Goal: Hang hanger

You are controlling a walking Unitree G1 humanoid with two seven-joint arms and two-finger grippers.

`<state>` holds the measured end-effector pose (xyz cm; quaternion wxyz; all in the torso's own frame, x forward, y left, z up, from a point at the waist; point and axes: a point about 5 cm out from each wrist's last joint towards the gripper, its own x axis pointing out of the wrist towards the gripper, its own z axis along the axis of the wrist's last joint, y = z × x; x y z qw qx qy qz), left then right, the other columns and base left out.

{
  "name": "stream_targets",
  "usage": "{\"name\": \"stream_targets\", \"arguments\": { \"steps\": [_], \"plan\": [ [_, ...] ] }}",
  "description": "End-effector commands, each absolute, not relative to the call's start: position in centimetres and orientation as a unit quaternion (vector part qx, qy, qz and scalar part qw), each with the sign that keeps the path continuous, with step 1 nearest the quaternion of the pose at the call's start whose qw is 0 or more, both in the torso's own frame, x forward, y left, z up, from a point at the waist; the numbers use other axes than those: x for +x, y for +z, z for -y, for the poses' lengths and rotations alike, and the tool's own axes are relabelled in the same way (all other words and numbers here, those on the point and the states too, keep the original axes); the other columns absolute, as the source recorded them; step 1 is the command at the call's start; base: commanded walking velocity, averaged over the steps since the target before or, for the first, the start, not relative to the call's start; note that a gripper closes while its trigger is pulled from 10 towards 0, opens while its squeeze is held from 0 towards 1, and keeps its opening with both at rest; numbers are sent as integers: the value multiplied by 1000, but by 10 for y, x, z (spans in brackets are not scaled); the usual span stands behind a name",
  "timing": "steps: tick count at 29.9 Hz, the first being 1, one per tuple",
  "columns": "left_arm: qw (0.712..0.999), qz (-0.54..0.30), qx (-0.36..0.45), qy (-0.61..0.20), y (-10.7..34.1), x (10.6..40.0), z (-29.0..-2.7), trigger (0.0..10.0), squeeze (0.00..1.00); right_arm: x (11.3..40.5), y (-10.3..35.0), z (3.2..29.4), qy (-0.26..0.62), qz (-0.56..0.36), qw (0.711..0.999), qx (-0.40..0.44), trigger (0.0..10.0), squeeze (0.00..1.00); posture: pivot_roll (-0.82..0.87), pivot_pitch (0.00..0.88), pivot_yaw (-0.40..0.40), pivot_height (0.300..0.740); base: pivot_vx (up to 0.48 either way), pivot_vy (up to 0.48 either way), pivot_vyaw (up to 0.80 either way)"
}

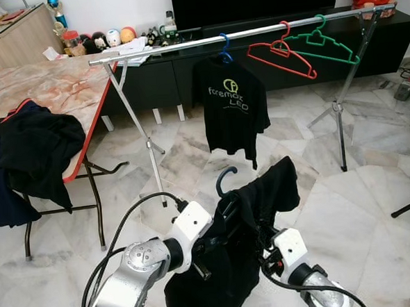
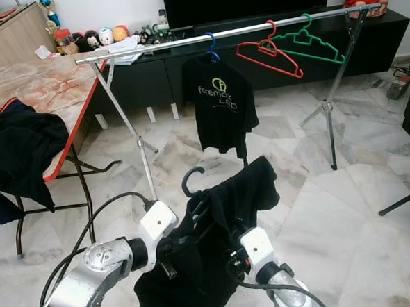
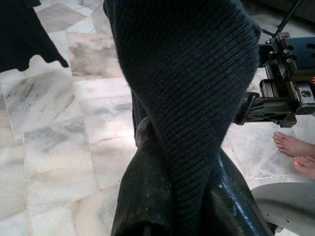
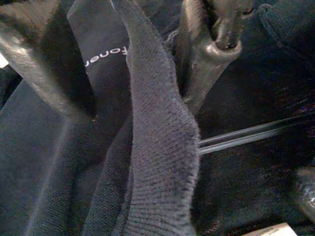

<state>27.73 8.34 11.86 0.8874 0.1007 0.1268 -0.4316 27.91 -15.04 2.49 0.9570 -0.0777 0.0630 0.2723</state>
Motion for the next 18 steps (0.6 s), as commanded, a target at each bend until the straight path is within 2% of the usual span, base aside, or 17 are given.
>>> {"name": "stream_targets", "arguments": {
  "steps": [1, 18],
  "plan": [
    [887, -112, 102, -437, 127, 278, -83, 10000, 0, 279, 25, 147, 274, -58, 957, -71, 0, 0, -28, 66, 108, 740, 0, 0, 0],
    [886, -112, 103, -438, 127, 278, -82, 10000, 0, 279, 23, 146, 270, -59, 959, -66, 0, 0, -27, 78, 108, 740, 0, 0, 0]
  ]
}}
